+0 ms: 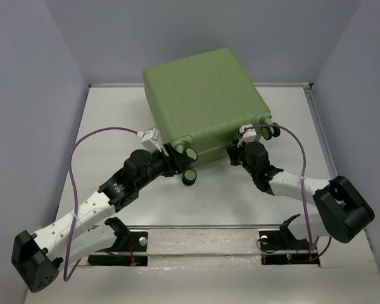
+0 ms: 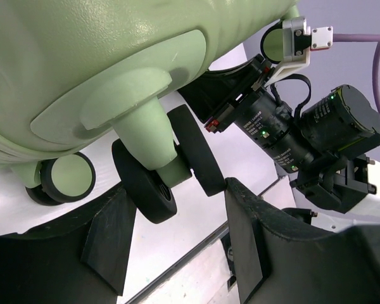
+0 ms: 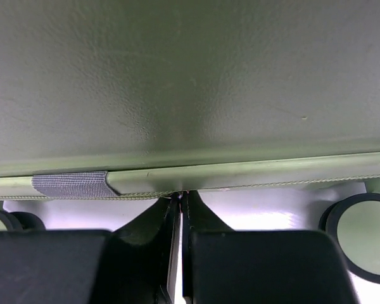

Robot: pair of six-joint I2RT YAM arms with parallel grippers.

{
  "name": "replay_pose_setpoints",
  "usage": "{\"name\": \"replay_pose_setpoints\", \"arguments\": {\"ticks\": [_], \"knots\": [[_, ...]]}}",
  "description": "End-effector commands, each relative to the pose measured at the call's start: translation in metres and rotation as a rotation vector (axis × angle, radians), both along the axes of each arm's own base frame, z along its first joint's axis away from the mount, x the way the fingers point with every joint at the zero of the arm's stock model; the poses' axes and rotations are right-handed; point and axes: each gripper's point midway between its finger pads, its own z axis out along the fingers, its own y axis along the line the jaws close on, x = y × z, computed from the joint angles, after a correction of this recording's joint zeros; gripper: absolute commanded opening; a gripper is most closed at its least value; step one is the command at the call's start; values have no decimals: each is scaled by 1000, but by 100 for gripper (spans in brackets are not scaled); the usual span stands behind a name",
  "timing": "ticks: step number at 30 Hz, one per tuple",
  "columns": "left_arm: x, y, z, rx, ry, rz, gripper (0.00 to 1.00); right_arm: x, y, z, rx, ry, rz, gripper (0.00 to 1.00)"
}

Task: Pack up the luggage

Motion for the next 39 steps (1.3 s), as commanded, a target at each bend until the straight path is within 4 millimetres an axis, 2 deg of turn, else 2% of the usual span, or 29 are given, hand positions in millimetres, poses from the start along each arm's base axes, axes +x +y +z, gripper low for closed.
{"name": "replay_pose_setpoints", "arguments": {"ticks": [1,2,4,5,8,9,10,11,12,13,15,17,18,21,22,23,24,25,26,27,29,30,31,33,35,36,37,38,39], "knots": [[-6,-10,83,-205,-240,-67,6,12,11,43,107,-142,23,7],[-6,-11,84,-210,-242,-70,6,9,14,42,131,-132,37,7],[-6,-17,87,-221,-239,-90,6,-11,39,40,206,-109,147,7],[-5,-19,92,-234,-248,-98,6,-33,69,36,244,-74,226,7],[0,-28,109,-249,-272,-115,6,-83,138,49,296,-57,392,7],[1,-30,115,-255,-279,-118,6,-100,161,44,285,-38,435,7],[1,-31,131,-276,-302,-126,6,-116,181,49,294,-41,466,7],[0,-36,133,-276,-300,-147,6,-153,210,55,318,-35,565,7],[-1,-38,140,-286,-307,-158,6,-165,227,68,359,-41,600,7],[-3,-39,151,-302,-318,-170,6,-183,242,61,351,-24,641,7],[-7,-36,159,-326,-321,-171,6,-187,250,68,407,-18,646,7],[-11,-35,162,-348,-316,-185,6,-187,254,63,436,-6,644,7],[-16,-36,159,-373,-288,-201,6,-187,260,77,494,-33,656,7],[-24,-37,167,-447,-292,-232,6,-190,275,86,603,-32,682,7],[-24,-37,167,-461,-282,-229,6,-186,279,105,665,-76,673,7],[-24,-35,170,-473,-287,-226,6,-188,283,106,692,-77,665,7],[-25,-34,170,-484,-286,-217,6,-182,281,127,783,-129,635,7],[-27,-34,173,-499,-288,-223,6,-181,285,119,782,-109,632,7],[-28,-32,177,-521,-287,-217,6,-174,281,147,904,-164,592,7],[-31,-33,177,-532,-285,-223,6,-170,287,140,955,-138,566,7],[-34,-31,178,-550,-284,-213,6,-162,292,155,1061,-143,530,7],[-37,-32,178,-554,-285,-216,6,-161,299,174,1145,-134,536,7],[-40,-33,175,-557,-279,-212,6,-165,309,169,1168,-109,551,7],[-41,-32,171,-558,-275,-203,6,-180,321,179,1227,-86,581,7],[-41,-26,165,-557,-273,-181,6,-184,319,169,1198,-101,547,8],[-41,-23,164,-559,-274,-171,6,-185,315,162,1177,-93,524,13],[-41,-18,160,-557,-275,-152,6,-183,301,143,1124,-80,490,25],[-39,-16,152,-537,-259,-132,6,-181,290,133,1086,-86,465,52],[-39,-12,149,-533,-257,-118,6,-179,279,122,1057,-77,435,64]]}}
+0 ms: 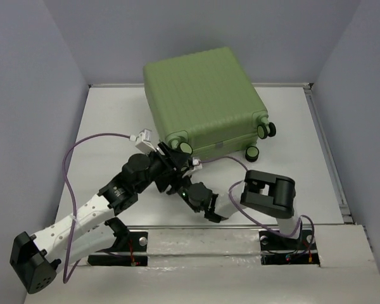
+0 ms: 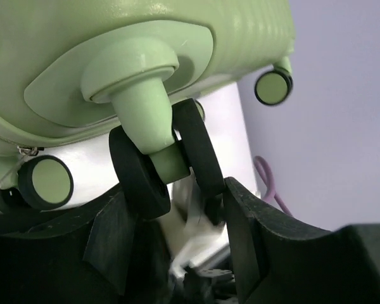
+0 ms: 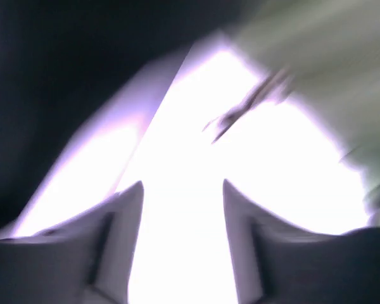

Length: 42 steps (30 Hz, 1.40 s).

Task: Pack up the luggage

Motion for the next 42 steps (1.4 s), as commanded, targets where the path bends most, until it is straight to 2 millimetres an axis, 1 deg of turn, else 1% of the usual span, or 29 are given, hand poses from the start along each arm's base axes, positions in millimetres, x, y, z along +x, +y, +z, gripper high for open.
{"name": "replay_pose_setpoints", "arguments": {"ticks": [1,2,3,4,5,6,8,9,10,11,12,13,14,15,17,18,20,21,22,24,26,29,30,32,33,36,39,41,42], "knots": [[-57,-19,135,-422,-309,-235,6,-85,-17,54,207,-100,199,74],[-56,-16,130,-415,-300,-218,6,-85,-33,62,193,-121,178,83],[-56,-13,127,-415,-299,-209,6,-85,-45,57,172,-112,163,86],[-54,-9,124,-415,-298,-184,6,-85,-54,45,111,-94,152,88],[-51,-4,118,-414,-286,-151,6,-89,-65,34,45,-98,166,90],[-51,-1,115,-415,-285,-139,6,-91,-72,34,-43,-107,175,91],[-50,1,111,-402,-283,-132,6,-92,-85,26,-115,-72,168,91],[-49,1,110,-393,-283,-127,6,-92,-94,44,-99,-83,156,92],[-49,1,108,-380,-281,-126,6,-90,-104,31,-176,-62,134,92],[-49,1,107,-372,-282,-126,9,-90,-112,31,-200,-66,122,94],[-49,1,106,-368,-279,-126,16,-85,-121,51,-178,-82,99,94],[-48,2,102,-365,-272,-121,20,-82,-126,45,-249,-78,96,95],[-48,2,101,-368,-268,-118,24,-82,-128,53,-264,-100,97,95],[-46,3,96,-372,-256,-106,33,-82,-126,75,-266,-152,106,96],[-46,5,93,-378,-247,-97,41,-81,-122,95,-275,-215,123,96],[-46,6,93,-382,-246,-92,47,-77,-120,114,-271,-253,109,97],[-46,8,92,-388,-244,-84,51,-72,-114,123,-283,-283,127,97],[-46,9,93,-390,-246,-81,55,-65,-113,127,-286,-287,120,97],[-46,10,94,-391,-249,-80,57,-65,-108,136,-277,-299,129,97],[-47,10,93,-392,-247,-80,65,-57,-102,132,-305,-302,132,96],[-47,10,93,-398,-240,-81,73,-57,-95,126,-320,-296,148,94],[-47,10,94,-401,-237,-83,78,-57,-89,118,-336,-295,165,91],[-48,10,94,-405,-234,-86,81,-58,-88,119,-317,-301,164,88],[-48,10,95,-409,-235,-86,85,-58,-93,115,-301,-291,152,86],[-49,10,96,-410,-236,-88,87,-59,-98,104,-302,-275,152,86],[-47,10,93,-406,-230,-83,87,-58,-103,101,-297,-269,134,86],[-47,9,92,-409,-224,-83,87,-57,-103,90,-301,-224,127,86],[-47,10,91,-411,-222,-81,87,-56,-110,80,-282,-187,104,87],[-48,10,93,-418,-224,-80,87,-58,-113,76,-254,-178,107,90]]}}
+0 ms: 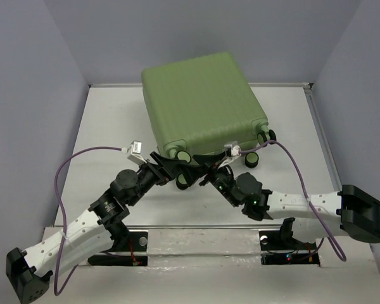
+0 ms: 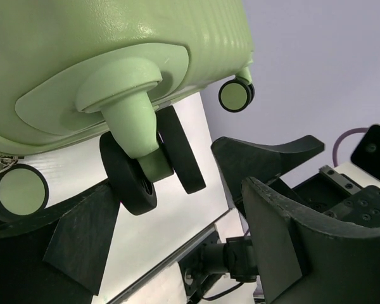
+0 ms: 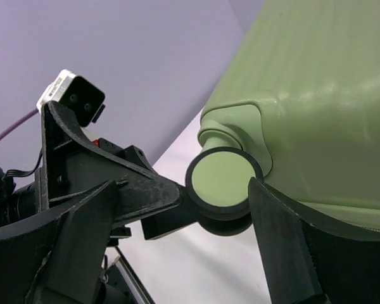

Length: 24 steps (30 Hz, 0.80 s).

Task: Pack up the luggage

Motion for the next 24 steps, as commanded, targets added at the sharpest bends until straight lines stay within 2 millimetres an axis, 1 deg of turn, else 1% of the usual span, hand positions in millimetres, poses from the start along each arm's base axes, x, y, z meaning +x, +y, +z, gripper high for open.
{"name": "replay_pose_setpoints", "arguments": {"ticks": [1,3,4,5,6,9,12,15,16,17,18,19,20,22,23,24], "knots": [[-10,-1,85,-253,-172,-37,87,-3,-7,-59,-101,82,-6,91],[-10,-1,85,-254,-173,-37,88,-4,-6,-61,-106,80,-2,92],[-10,-2,84,-252,-171,-40,88,-4,-7,-54,-84,68,-2,92],[-10,-2,84,-252,-171,-42,88,-6,-13,-61,-82,67,-1,90],[-10,-3,84,-253,-170,-44,88,-7,-19,-49,-33,45,-5,89],[-10,-2,83,-252,-169,-39,88,-9,-34,-55,-43,46,-24,86],[-9,-2,81,-250,-167,-39,88,-9,-40,-50,-36,30,-34,80],[-9,-2,79,-249,-164,-37,88,-9,-48,-52,-26,34,-53,79],[-10,-2,80,-251,-166,-37,88,-8,-46,-49,-35,20,-53,79],[-8,-2,78,-248,-163,-33,88,-8,-42,-55,-68,26,-44,79],[-9,-1,80,-251,-166,-33,88,-7,-37,-48,-65,13,-38,80],[-8,-2,79,-248,-165,-34,88,-7,-33,-46,-70,3,-31,80],[-8,-2,79,-249,-164,-34,88,-6,-26,-50,-98,-5,-21,83],[-8,-3,79,-248,-163,-36,88,-2,-16,-44,-129,-41,-25,86],[-8,-3,78,-246,-160,-37,88,1,-9,-30,-114,-60,-27,87],[-8,-4,77,-245,-157,-37,88,4,-2,-34,-144,-75,-29,88]]}}
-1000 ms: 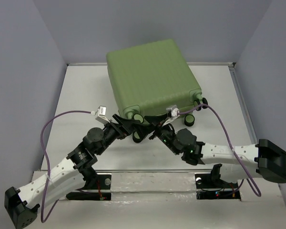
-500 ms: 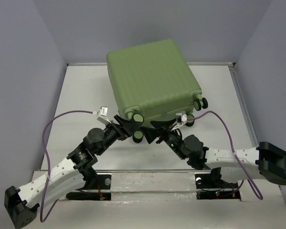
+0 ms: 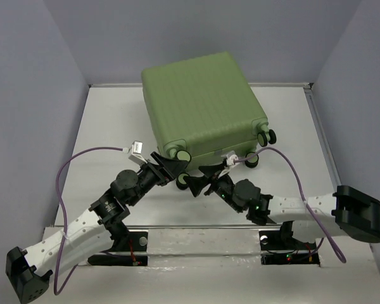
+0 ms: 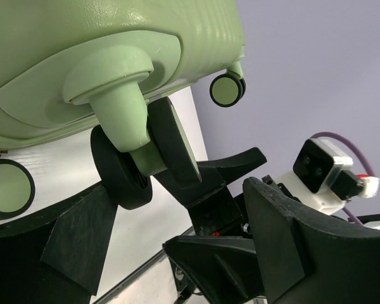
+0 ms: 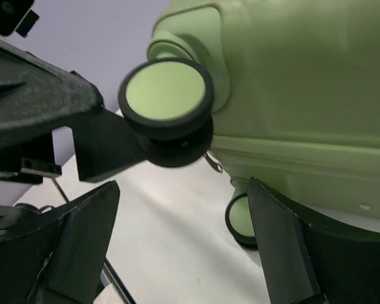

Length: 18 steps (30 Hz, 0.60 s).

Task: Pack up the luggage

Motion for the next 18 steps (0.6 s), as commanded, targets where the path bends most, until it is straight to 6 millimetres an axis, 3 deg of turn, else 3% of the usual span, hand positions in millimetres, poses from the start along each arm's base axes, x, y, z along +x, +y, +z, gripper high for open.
{"name": "replay_pose_setpoints", "arguments": {"ticks": [1,7,13,14,18], "knots": [[-4,2,75,-220,-165,-6,88,14,26,38,-8,-111,-6,88],[-5,3,75,-225,-167,-6,88,35,44,57,57,-153,-46,89],[-6,4,73,-224,-168,-9,88,51,57,66,138,-146,-99,84],[-7,4,71,-221,-165,-11,88,59,56,60,139,-141,-125,83],[-7,7,67,-206,-161,-2,88,68,57,68,216,-142,-178,52]]}}
